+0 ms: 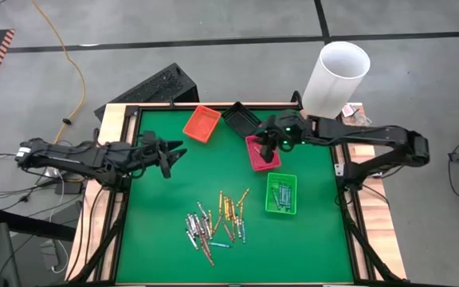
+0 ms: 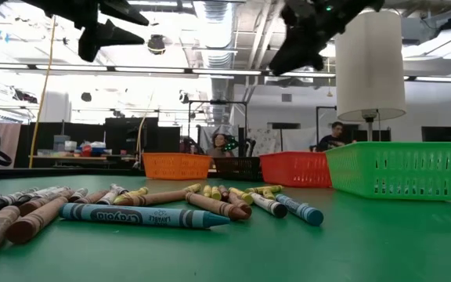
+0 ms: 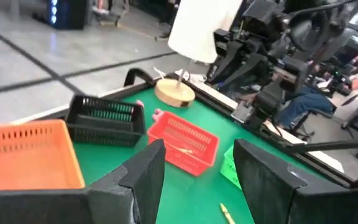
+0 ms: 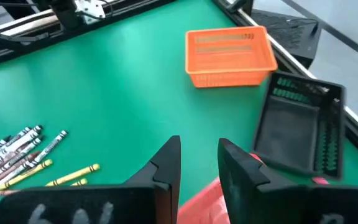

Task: Sort crayons
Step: Put the yellow crayon into the red bin

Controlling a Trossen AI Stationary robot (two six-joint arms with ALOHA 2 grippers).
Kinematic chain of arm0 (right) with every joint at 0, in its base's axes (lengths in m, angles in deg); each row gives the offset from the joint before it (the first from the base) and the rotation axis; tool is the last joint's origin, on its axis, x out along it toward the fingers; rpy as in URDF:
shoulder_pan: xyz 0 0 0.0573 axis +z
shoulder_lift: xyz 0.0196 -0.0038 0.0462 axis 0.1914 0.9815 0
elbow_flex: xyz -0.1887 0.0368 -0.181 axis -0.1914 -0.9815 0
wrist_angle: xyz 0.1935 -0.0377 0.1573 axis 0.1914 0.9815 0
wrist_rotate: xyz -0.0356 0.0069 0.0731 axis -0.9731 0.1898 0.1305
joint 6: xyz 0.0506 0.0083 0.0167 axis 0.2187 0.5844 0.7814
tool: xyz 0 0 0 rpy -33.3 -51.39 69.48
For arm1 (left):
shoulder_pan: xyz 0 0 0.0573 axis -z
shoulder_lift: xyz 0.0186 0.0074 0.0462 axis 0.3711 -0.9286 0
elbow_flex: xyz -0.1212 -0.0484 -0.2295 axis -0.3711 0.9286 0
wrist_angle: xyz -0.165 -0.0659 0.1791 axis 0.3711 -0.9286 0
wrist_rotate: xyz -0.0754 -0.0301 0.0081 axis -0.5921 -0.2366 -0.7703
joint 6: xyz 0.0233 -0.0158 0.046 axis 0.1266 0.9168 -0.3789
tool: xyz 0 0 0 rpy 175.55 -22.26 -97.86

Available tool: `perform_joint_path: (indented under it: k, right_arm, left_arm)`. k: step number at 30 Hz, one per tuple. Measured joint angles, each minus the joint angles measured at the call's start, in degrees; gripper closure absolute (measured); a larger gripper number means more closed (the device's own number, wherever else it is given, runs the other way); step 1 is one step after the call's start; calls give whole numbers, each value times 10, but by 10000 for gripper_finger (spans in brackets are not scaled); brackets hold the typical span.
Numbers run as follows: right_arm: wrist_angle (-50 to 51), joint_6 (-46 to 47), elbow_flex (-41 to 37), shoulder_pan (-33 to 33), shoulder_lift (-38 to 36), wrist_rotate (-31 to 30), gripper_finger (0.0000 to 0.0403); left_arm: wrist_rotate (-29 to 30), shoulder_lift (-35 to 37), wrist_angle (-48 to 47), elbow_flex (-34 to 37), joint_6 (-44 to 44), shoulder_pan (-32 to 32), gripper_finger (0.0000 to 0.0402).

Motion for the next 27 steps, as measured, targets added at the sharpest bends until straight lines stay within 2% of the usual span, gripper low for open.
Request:
perform_joint_path:
  k: [9,15,22,27]
  right_arm:
    - [-89,16,-116,0,-93,-1,300]
    - [-178,58,-167,7,-110,-1,300]
    - [-237,135,-183,60,-32,-1,300]
    - [-292,72,-177,110,26,0,300]
  left_arm:
    - [11,62,11,38,-61,44,221]
    - [5,109,21,72,-71,47,221]
    - [0,148,21,110,-76,47,221]
    - [-4,147,18,113,-76,47,221]
